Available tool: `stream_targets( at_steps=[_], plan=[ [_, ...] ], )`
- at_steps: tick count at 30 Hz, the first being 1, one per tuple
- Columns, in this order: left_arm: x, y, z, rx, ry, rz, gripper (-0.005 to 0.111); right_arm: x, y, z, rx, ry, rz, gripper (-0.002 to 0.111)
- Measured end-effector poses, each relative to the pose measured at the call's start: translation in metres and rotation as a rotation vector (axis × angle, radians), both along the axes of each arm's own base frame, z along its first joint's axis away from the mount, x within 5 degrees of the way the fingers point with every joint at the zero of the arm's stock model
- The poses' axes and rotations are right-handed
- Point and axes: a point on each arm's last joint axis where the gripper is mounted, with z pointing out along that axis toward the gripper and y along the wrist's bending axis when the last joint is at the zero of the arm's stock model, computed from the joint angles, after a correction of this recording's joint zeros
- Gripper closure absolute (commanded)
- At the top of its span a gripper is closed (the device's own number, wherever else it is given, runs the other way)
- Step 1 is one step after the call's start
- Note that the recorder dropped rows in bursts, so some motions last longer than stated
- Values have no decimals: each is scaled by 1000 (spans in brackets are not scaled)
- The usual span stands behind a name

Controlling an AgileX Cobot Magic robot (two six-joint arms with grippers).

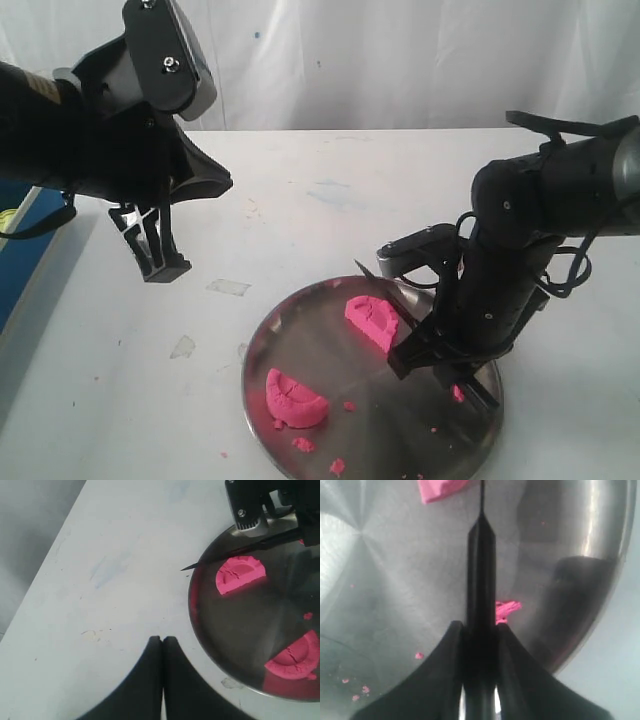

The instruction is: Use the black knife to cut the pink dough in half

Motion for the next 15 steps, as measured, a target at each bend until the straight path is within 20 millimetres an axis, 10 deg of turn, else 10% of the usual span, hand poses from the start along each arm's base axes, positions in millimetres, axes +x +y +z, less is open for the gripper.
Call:
stream_targets(
  at_steps=[15],
  plan=[
    [0, 0, 0, 2, 5, -2, 107, 3, 0, -13, -17, 32, 3, 79]
  ],
)
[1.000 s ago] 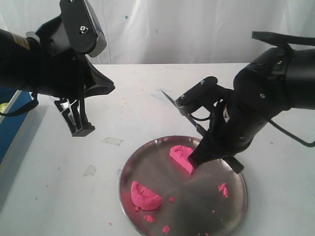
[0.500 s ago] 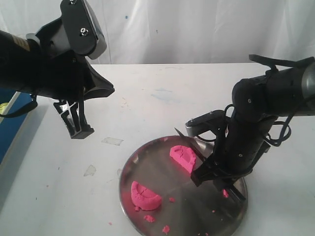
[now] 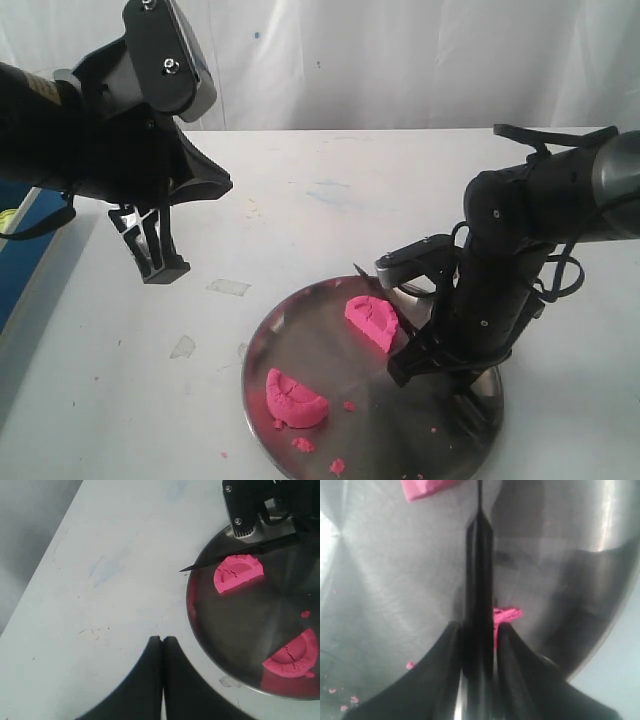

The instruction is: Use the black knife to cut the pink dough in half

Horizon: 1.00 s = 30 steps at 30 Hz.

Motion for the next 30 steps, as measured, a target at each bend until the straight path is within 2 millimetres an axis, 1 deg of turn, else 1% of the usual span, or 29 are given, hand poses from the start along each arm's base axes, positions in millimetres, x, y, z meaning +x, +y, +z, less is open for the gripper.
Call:
stream_targets(
  at_steps=[5, 12, 16, 19, 21, 23, 25, 27, 28, 30],
  plan=[
    [0, 0, 0, -3, 2, 3, 107, 0, 0, 0, 2, -5, 0, 75],
    [0, 0, 0, -7, 6, 7, 107, 5, 3, 3, 17, -38, 0, 74],
    [0, 0, 0, -7, 6, 7, 107, 16, 7, 18, 32, -90, 12, 74],
    [0, 0, 0, -3, 3, 6, 107, 21, 3, 33, -6, -160, 54, 74],
    [0, 1, 0, 9, -2, 3, 107, 24, -4, 42, -42, -221, 45, 75],
    [0, 1, 0, 13, -3, 4, 107, 29, -12, 52, -62, -296, 4, 79],
    [0, 1, -2, 18, -4, 4, 107, 34, -23, 56, -67, -364, -40, 88],
    [0, 2, -7, 33, -11, 7, 107, 39, -38, 55, -61, -419, -110, 101],
    [0, 3, -10, 35, -10, 10, 107, 41, -48, 51, -60, -434, -153, 108],
    [0, 4, -18, 43, -13, 16, 107, 42, -68, 43, -49, -454, -239, 108]
  ],
)
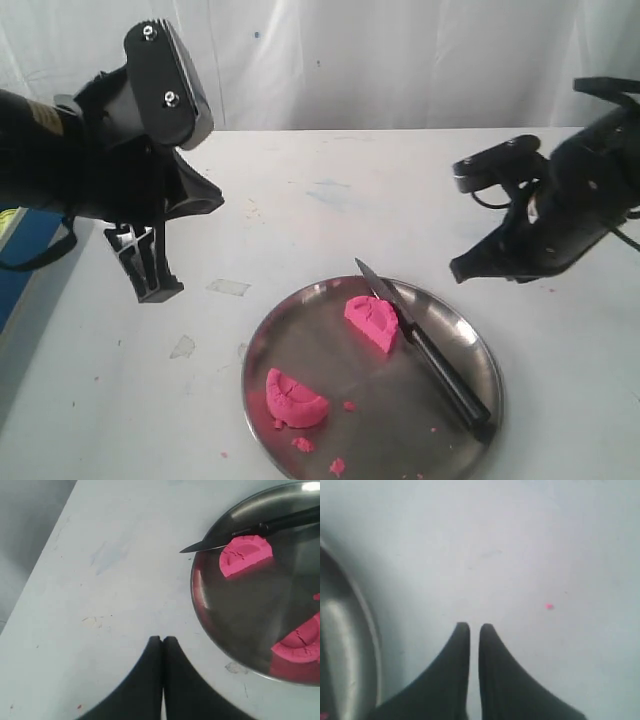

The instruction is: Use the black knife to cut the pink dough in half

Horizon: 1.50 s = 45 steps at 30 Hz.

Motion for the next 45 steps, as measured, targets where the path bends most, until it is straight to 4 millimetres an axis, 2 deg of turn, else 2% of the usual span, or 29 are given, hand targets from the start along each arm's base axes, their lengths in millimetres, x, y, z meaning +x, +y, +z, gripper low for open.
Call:
stream_targets(
  at_steps=[2, 4, 6, 9, 10, 13, 17, 21, 25, 30, 35, 39, 45],
  plan=[
    [-1, 2, -9, 10, 0, 5, 107, -5, -15, -3, 38, -39, -58, 108],
    [-2, 4, -16, 19, 8, 14, 107, -12, -22, 7, 79, -102, -87, 108],
    [0, 11, -22, 2, 40, 64, 107, -18, -27, 27, 120, -195, -106, 108],
    [7, 31, -24, -58, 103, 209, 107, -34, -38, 66, 169, -362, -123, 108],
    [10, 41, -25, -73, 130, 264, 107, -44, -45, 81, 184, -438, -129, 108],
    [14, 72, -26, -110, 200, 425, 107, -74, -55, 111, 191, -605, -110, 108],
    [12, 109, -25, -214, 279, 665, 107, -120, -58, 142, 218, -812, -67, 108],
    [-5, 126, -27, -281, 286, 780, 107, -168, -63, 165, 231, -995, -44, 108],
    [-29, 128, -25, -359, 213, 818, 107, -208, -67, 169, 241, -1129, -28, 108],
    [-64, 126, -27, -510, 159, 846, 107, -233, -70, 159, 248, -1189, -25, 108],
    [-89, 118, -28, -608, 231, 831, 107, -251, -73, 157, 247, -1231, -40, 108],
    [-97, 116, -27, -618, 264, 815, 107, -259, -76, 155, 241, -1231, -59, 108],
    [-98, 115, -26, -618, 261, 812, 107, -265, -77, 155, 240, -1242, -67, 108]
  ],
)
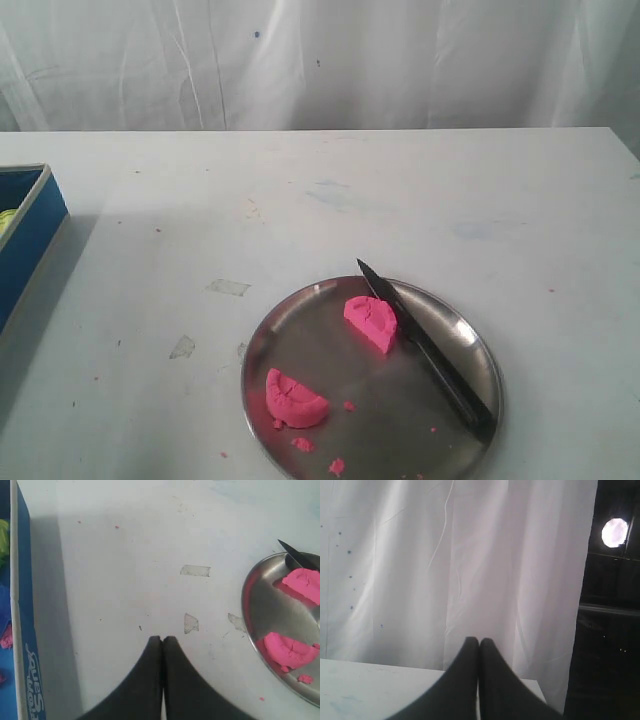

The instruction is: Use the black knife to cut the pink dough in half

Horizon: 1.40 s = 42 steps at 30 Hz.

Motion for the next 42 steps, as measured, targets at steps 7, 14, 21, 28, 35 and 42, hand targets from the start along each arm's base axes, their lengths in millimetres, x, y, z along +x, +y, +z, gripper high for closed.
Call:
stream_targets(
  at_steps=[7, 14, 21, 28, 35, 42],
  plan=[
    [0, 0, 0, 0, 1, -1, 107, -1, 0, 0, 0, 0, -1, 108],
    [0, 0, 0, -3, 2, -1, 107, -13, -4, -23, -19, 17, -33, 108],
    [-1, 0, -1, -3, 2, -1, 107, -12, -1, -64, -27, 8, -8, 108],
    [0, 0, 0, -1, -4, 2, 107, -2, 8, -88, 32, -83, 91, 108],
    [0, 0, 0, -1, -5, 3, 107, 6, 7, -147, -8, 279, 61, 108],
    [0, 0, 0, -1, -5, 3, 107, 4, 2, -161, -138, 408, 16, 108]
  ],
)
